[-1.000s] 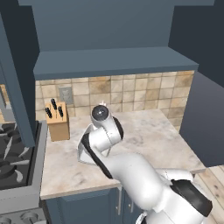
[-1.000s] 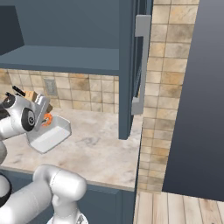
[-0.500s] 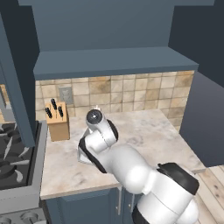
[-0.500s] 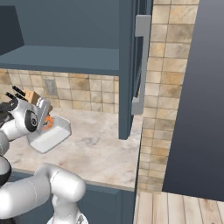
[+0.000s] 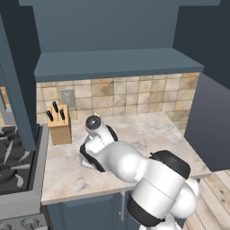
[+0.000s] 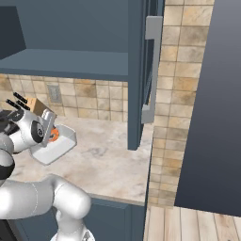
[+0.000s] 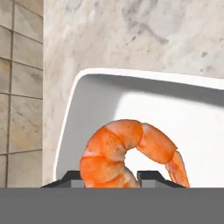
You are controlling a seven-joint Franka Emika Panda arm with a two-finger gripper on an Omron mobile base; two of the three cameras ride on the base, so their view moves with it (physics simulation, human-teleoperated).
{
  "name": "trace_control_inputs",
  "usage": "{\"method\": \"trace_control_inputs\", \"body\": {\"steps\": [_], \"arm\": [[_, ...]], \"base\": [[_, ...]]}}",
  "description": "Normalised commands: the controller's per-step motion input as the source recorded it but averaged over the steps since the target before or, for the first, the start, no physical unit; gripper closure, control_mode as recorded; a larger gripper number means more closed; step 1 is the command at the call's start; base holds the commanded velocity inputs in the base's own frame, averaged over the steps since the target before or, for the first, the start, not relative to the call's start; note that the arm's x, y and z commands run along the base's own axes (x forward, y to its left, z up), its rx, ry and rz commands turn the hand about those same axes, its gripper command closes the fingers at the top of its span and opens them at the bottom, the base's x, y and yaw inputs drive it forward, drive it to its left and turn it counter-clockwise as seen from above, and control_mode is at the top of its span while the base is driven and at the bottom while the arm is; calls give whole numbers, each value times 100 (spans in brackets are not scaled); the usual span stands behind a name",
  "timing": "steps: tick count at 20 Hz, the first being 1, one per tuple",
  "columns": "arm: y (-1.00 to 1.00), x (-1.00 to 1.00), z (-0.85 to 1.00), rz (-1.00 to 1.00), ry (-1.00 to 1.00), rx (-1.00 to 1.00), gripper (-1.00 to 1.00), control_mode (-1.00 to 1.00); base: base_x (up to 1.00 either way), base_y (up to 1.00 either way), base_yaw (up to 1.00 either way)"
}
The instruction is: Retrieve the tupperware from the cabinet, then place the raw meat into the tupperware to avoid contamination.
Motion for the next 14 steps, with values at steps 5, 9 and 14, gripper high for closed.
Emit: {"method": "trace_control_inputs", "body": {"steps": [5, 9, 14], "arm": [[24, 12, -19, -3, 0, 0, 100, -100], [25, 12, -19, -3, 0, 0, -100, -100], [20, 11, -15, -3, 0, 0, -100, -100]], "base": [[0, 0, 0], [0, 0, 0], [0, 0, 0]]}}
